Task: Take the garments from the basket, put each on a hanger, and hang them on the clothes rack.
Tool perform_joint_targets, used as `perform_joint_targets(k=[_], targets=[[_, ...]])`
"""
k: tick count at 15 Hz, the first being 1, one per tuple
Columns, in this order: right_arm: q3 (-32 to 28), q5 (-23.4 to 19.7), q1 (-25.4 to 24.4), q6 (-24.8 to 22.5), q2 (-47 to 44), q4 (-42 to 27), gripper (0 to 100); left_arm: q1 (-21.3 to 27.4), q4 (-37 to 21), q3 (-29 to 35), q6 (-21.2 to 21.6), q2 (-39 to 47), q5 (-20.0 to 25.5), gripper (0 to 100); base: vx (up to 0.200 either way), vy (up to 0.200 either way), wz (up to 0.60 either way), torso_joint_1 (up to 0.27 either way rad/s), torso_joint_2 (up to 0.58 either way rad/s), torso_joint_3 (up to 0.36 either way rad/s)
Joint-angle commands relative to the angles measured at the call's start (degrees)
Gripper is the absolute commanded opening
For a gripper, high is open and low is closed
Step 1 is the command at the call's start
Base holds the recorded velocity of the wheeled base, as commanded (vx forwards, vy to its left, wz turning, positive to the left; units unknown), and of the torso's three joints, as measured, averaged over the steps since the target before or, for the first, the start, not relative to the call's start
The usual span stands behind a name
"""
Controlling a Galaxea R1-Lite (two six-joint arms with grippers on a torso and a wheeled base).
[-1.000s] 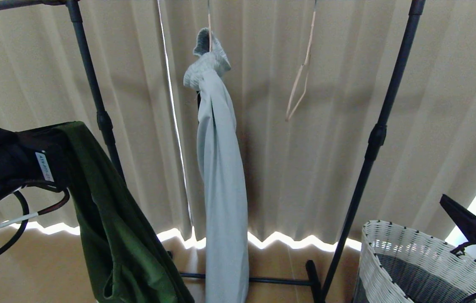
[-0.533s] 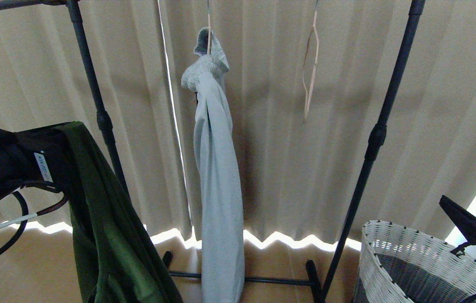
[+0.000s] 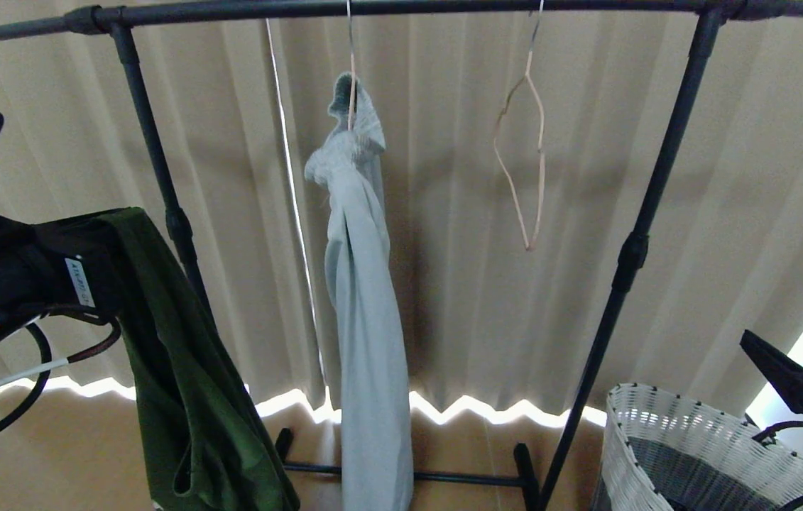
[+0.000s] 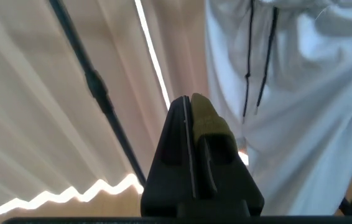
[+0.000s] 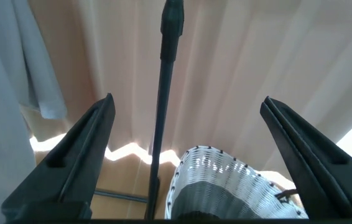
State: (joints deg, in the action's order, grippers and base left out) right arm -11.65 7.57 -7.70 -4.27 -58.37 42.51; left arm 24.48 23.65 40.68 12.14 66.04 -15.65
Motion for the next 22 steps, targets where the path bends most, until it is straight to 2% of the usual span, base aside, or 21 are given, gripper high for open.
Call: perform_joint_targets(k=[1,17,20,22], targets=[[0.1,0.0,0.0,0.0,0.1,-0.1,100,0.0,0.0,0.0,0.0,0.1,0.0,0,0.000,0.000,0.00,0.168,-0.57,-0.300],[0.9,0.2,0.0,-0.7,0.1,-0.6,100,0.2,0.3,-1.4,1.3,0.0,0.1,0,0.000,0.000,0.00,0.198,-0.49,-0.286],[3.1,0.2,-0.1,-0.8,3.0,-1.1,100,0.2,0.5,-3.0,4.3,-1.5,0.4,0,0.000,0.000,0.00,0.165,-0.36,-0.198],[1.5,0.0,-0.1,-2.1,3.2,-7.1,100,-0.1,0.5,-3.8,5.6,-1.9,4.6,0,0.000,0.000,0.00,0.041,-0.09,-0.049]])
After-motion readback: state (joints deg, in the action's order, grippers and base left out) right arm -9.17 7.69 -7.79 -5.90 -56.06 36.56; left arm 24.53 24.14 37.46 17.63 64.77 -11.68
